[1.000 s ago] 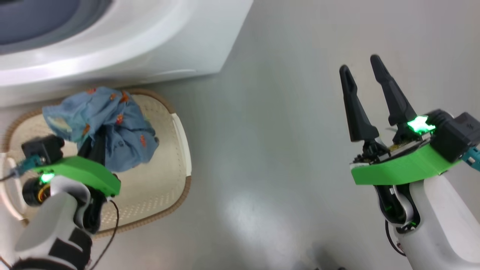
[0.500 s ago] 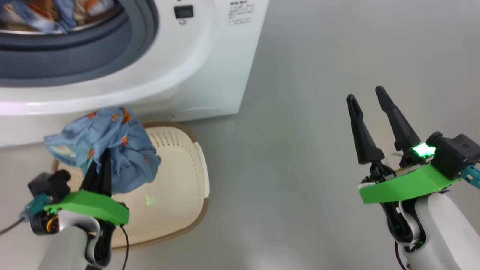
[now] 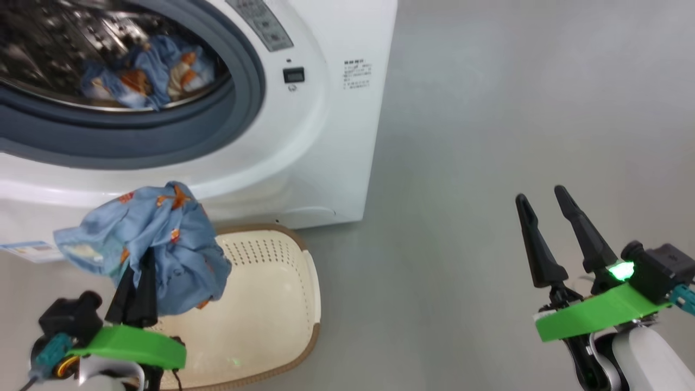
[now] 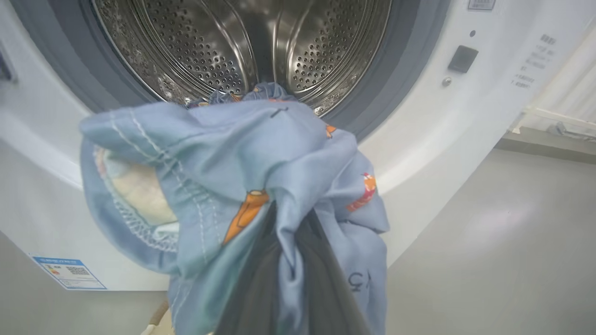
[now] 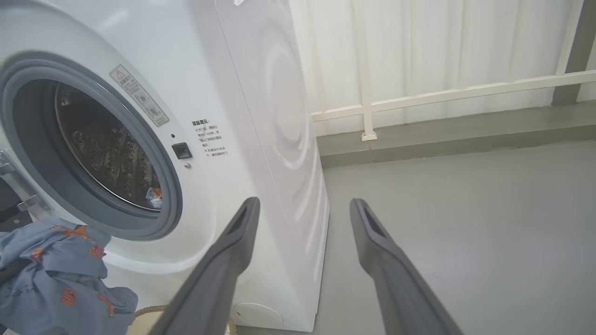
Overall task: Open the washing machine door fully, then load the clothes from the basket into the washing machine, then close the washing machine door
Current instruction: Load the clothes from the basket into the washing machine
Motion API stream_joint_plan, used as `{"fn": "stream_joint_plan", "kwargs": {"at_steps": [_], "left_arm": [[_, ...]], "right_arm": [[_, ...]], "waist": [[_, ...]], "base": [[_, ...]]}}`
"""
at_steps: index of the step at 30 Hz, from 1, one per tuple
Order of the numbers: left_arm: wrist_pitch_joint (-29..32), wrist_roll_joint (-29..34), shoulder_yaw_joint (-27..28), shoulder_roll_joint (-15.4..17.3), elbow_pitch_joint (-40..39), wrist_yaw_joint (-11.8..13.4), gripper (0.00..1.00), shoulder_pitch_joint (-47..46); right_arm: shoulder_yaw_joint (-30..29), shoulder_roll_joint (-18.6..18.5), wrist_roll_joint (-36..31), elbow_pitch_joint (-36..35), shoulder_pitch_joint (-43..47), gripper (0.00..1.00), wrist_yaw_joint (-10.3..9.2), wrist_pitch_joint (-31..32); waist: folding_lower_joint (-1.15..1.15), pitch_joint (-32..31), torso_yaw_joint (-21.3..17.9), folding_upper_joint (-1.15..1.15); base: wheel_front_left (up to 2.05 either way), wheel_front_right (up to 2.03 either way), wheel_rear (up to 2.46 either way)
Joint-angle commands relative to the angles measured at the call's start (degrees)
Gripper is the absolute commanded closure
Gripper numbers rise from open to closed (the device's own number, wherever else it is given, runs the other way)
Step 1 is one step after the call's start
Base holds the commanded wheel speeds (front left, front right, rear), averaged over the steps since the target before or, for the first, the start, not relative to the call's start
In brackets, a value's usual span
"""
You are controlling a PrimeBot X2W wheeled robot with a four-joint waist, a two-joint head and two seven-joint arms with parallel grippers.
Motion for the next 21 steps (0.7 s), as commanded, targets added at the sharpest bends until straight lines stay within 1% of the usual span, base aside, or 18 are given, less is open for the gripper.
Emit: {"fn": "stream_joint_plan", "kwargs": {"at_steps": [1,10,21], "left_arm": [[-0.61,0.7,2.28,0.93,-2.05,0.05,1.0,0.51],[-0.61,5.11,5.29,-0.05,-10.6,0.05,1.0,6.8],[-0.61,7.31,9.29,-1.45,-19.5,0.05,1.0,13.6]], "right_arm": [[0.74,-0.99,0.41,-1.2,0.89,0.0,0.43,-0.46],[0.12,-1.37,0.78,-1.11,4.55,0.0,0.43,-0.46],[-0.24,-1.77,1.07,-1.05,6.92,0.0,0.43,-0.46]], "waist": [[0.01,-2.71,1.1,0.0],[0.01,-6.73,2.28,0.0],[0.01,-9.28,3.13,0.0]], "base": [[0.0,0.0,0.0],[0.0,0.0,0.0],[0.0,0.0,0.0]]}}
